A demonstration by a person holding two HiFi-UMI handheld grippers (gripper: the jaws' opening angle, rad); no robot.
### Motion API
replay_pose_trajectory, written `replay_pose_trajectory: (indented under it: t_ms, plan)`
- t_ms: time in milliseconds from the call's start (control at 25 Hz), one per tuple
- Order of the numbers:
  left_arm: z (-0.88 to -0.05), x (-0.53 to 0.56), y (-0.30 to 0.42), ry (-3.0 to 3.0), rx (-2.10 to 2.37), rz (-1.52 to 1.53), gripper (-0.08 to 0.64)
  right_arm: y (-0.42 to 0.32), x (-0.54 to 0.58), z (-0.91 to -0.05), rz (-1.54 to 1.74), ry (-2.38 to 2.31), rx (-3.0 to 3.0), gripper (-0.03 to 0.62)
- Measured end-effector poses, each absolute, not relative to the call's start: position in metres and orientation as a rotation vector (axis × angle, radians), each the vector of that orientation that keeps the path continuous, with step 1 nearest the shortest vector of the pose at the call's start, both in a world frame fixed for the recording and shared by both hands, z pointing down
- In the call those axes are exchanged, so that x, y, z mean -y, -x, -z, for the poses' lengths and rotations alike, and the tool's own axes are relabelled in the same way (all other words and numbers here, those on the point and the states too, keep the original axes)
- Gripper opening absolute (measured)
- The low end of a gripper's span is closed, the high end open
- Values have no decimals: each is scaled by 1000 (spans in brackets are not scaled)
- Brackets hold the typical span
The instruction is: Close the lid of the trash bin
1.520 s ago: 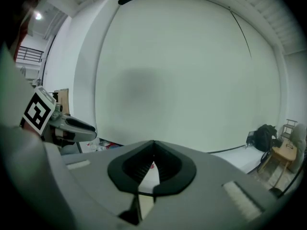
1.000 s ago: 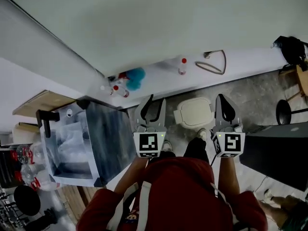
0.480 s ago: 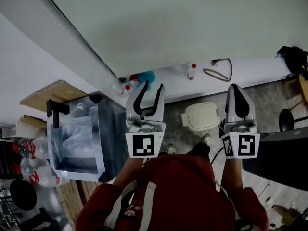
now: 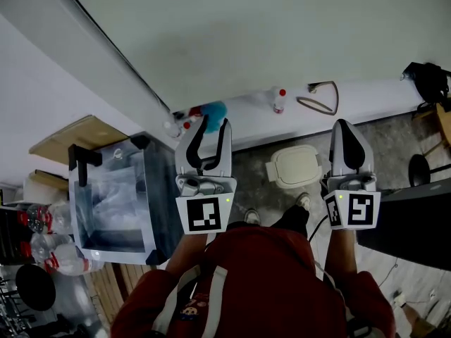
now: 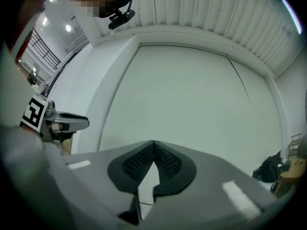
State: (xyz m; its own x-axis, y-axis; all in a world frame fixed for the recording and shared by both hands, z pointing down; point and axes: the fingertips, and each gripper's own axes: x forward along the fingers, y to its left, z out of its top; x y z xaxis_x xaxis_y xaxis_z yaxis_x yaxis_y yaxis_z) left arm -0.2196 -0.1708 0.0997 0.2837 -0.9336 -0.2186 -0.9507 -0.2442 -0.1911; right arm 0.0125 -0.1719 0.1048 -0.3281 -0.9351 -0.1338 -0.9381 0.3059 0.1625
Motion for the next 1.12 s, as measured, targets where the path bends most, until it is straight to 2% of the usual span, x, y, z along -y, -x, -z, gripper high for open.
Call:
replay_pose_trajectory:
  t_ms: [320,480,1120]
  plan:
    - [-110,166,212,2299,-1717,-74,75,-7,165,-111,-320,1810,-2541,0]
    - [-116,166,214,2300,-1740,-63,6,-5,164,-114,-320,1811,-2550,0]
    - [-126,174,213,2325,-1754,-45,5,-13,163,-119,-345,1854,-2539,0]
